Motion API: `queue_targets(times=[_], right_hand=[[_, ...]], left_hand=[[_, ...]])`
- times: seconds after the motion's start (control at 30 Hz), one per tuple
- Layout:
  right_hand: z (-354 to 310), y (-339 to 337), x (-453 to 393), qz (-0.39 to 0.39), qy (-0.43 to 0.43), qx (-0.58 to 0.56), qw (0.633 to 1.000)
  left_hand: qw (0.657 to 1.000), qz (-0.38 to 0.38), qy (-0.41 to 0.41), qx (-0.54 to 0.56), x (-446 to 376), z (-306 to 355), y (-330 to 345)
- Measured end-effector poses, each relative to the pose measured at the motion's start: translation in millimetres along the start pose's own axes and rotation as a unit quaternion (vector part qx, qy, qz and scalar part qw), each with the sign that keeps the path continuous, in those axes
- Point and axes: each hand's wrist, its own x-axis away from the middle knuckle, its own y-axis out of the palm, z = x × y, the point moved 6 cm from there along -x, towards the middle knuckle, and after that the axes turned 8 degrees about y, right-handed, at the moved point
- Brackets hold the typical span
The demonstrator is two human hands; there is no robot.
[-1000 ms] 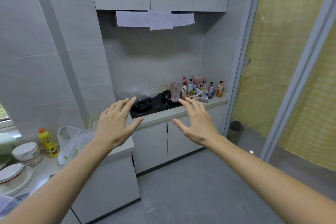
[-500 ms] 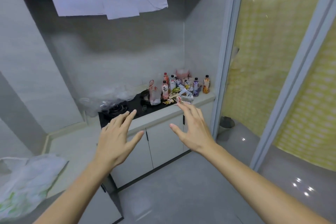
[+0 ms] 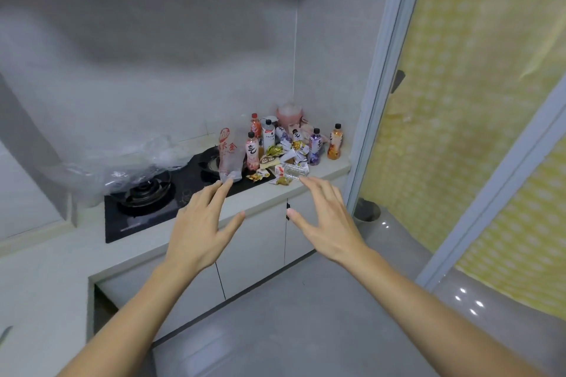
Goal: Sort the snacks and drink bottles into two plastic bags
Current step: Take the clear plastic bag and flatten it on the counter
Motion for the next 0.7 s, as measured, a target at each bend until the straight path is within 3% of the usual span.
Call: queue_targets(times=[0.4,0.7], right_hand=[[91.1,41.7,-168.5,-0.014,0.057,0.003,0.998],[147.9,77.1,-286.0,-0.05,0.031,-0.006,0.998]], left_hand=[[0.998,-0.035,-0.02,0.057,-172.0,-66.7,118.5],[0.997,-0.035,-0.059,0.046,-265.6,-94.1,170.4]])
